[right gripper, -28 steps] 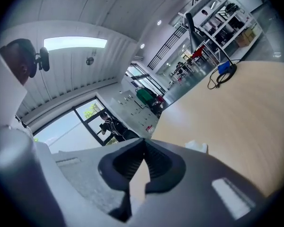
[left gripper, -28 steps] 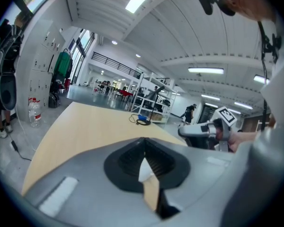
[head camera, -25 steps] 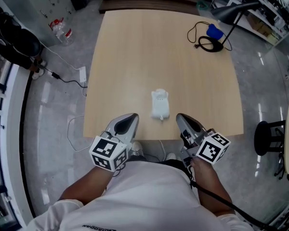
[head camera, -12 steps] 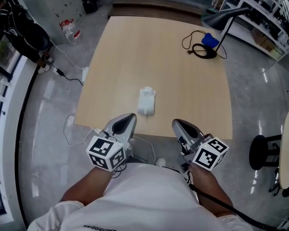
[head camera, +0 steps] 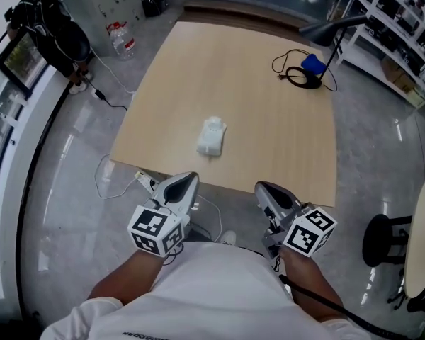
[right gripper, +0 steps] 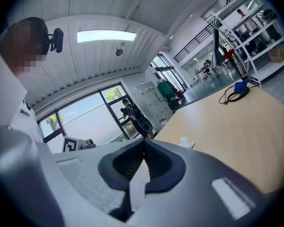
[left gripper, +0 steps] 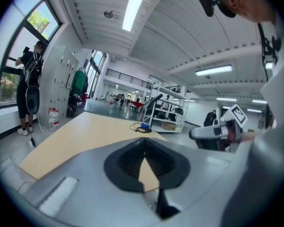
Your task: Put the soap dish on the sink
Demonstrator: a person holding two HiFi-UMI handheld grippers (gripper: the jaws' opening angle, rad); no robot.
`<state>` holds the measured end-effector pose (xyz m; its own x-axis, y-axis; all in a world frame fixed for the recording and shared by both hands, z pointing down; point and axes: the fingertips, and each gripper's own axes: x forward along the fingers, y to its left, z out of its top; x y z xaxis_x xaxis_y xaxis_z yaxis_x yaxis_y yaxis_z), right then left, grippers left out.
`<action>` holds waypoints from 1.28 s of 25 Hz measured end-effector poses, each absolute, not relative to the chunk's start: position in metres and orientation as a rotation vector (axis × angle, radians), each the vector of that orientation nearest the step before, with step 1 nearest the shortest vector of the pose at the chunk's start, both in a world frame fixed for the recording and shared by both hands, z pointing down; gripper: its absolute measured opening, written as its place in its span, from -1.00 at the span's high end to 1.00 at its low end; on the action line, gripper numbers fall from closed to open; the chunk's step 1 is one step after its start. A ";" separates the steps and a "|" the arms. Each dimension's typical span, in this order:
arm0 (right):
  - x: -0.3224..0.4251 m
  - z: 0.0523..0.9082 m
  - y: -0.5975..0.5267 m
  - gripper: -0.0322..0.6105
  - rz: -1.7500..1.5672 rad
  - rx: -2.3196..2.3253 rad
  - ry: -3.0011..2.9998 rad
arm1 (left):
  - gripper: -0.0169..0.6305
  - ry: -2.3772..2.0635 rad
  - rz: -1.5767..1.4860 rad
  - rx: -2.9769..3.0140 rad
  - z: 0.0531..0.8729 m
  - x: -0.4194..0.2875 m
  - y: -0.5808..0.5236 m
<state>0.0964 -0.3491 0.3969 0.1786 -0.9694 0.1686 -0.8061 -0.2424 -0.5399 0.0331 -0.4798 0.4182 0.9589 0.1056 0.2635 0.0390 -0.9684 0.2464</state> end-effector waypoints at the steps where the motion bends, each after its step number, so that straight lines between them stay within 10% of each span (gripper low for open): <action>1: 0.094 0.397 -0.347 0.89 -0.698 -2.125 1.692 | 0.92 0.097 0.401 2.872 0.417 0.030 -0.477; 32: 0.076 0.404 -0.414 0.89 -0.651 -2.214 1.434 | 0.92 0.327 0.396 2.908 0.401 0.031 -0.566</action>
